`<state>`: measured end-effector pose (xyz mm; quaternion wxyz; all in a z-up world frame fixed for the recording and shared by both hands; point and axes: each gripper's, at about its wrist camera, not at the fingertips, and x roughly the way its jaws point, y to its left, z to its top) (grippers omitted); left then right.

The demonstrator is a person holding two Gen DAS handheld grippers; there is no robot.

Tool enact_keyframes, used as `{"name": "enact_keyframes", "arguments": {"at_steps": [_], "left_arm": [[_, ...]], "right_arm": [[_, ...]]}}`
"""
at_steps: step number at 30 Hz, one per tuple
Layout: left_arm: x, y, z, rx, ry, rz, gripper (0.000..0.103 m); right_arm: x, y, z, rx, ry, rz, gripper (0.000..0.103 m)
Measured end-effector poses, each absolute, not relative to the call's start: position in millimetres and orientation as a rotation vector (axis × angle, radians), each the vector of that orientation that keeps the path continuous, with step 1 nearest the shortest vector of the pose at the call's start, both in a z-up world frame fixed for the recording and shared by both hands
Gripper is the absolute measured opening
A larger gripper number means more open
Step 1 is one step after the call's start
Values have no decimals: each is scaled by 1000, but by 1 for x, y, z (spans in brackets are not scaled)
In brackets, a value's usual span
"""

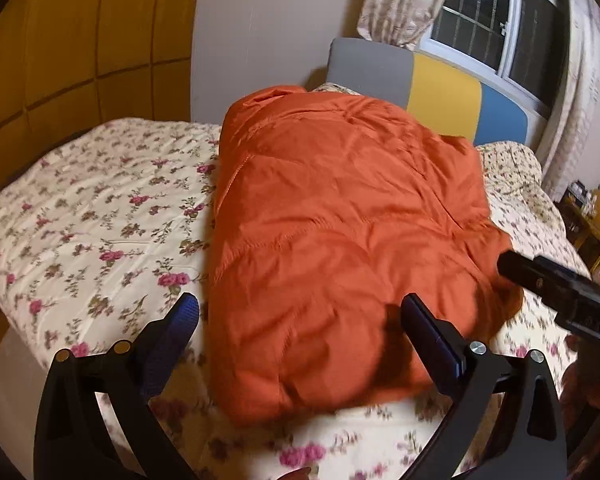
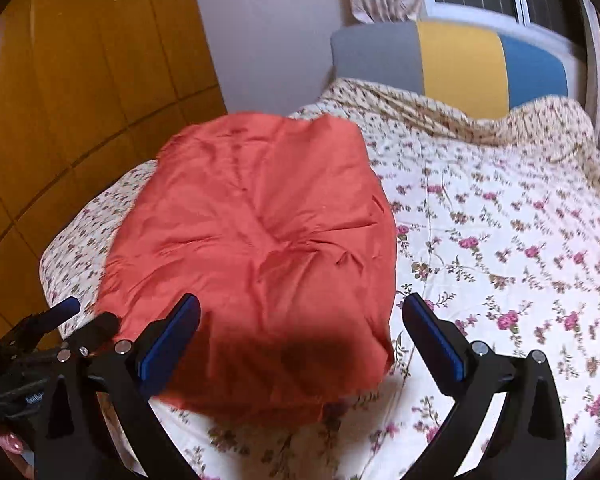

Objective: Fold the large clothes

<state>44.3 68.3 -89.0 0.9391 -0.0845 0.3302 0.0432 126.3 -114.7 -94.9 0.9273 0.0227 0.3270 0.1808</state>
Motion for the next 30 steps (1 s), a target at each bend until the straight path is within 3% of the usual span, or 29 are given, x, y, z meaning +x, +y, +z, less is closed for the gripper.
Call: {"name": "enact_keyframes", "arguments": {"at_steps": [15,30], "left_arm": [[-41,49,-64,-122,567,174,100],[-54,50,-63,-145,551,169,100]], "right_arm": [[35,-123,-94,3,625,321,101],[19,-130,-92,-4,615,327,101]]}}
